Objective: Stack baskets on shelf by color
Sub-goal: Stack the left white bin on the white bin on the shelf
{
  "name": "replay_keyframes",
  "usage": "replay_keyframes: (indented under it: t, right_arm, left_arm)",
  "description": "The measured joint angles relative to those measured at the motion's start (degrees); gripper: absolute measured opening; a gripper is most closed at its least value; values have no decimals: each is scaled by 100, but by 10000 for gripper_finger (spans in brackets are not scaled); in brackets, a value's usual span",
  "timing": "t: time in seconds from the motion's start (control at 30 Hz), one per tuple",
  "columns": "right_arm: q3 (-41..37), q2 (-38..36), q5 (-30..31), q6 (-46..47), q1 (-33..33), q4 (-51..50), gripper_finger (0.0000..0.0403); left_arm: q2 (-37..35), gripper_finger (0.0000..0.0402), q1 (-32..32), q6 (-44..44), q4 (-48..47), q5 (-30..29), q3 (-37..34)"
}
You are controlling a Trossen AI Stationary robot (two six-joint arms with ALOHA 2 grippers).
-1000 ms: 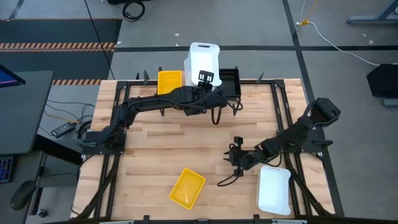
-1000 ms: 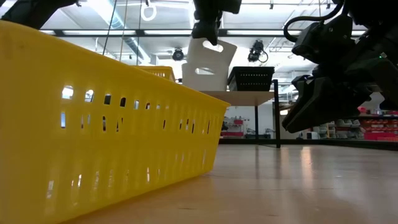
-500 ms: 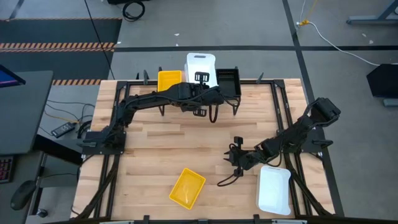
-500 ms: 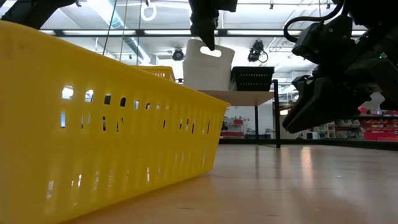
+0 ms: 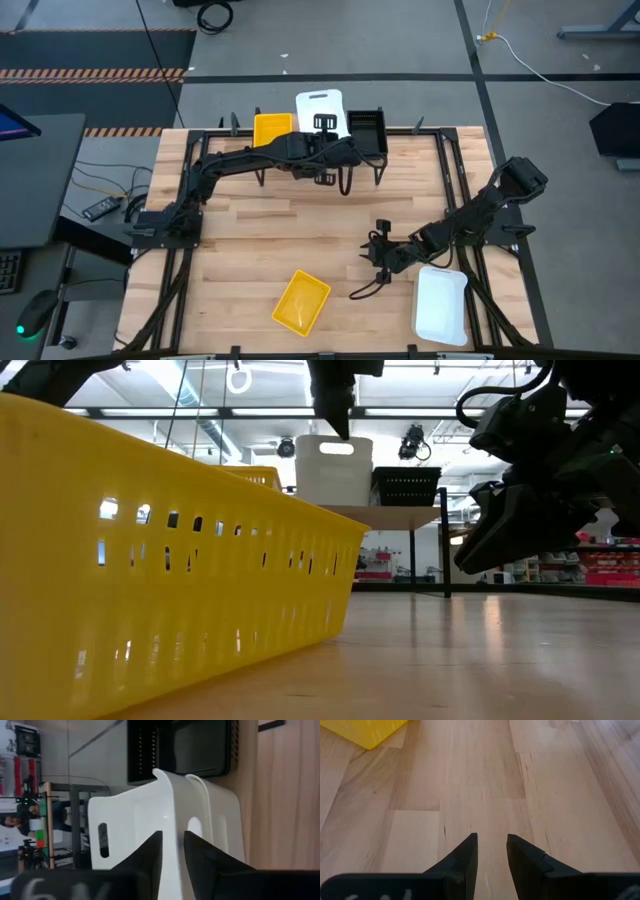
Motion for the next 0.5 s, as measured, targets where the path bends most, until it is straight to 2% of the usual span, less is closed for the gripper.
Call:
replay_keyframes:
  t: [0.2,0.4,0.5]
  right_arm:
    - [0,-1,2,-2,2,0,109]
    - [0,0,1,-2,2,2,109]
    - [0,0,2,-2,2,9,109]
  left_arm:
    - [-4,111,-114,248,36,-251,0]
    - [-9,118,-149,8,-228,220,0]
    - [-9,119,-111,-140,-341,258,0]
